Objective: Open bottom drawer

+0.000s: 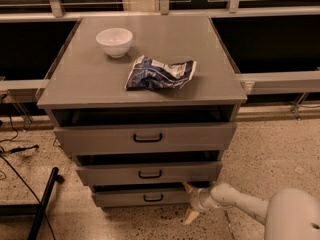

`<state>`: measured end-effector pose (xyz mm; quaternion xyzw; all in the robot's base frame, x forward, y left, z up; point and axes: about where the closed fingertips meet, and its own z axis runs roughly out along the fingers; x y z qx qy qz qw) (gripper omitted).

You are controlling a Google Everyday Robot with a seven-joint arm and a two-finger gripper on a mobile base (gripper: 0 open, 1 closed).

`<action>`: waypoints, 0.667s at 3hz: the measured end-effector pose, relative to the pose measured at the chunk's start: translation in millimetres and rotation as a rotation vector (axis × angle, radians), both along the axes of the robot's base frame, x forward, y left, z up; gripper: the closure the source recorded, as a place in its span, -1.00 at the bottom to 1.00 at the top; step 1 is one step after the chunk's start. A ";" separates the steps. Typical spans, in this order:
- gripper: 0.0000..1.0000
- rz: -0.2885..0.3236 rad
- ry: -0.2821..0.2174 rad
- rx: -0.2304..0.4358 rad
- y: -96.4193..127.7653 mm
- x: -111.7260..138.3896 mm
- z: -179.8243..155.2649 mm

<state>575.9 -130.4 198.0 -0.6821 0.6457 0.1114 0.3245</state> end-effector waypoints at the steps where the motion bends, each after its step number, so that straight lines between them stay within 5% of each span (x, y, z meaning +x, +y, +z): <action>1: -1.00 0.011 -0.007 -0.040 2.4 6.9 -3.0; 2: -1.00 0.021 -0.008 -0.075 4.1 10.2 -7.2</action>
Offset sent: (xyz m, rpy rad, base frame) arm 0.0173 0.0016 -0.0094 -0.1242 -0.0149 0.0282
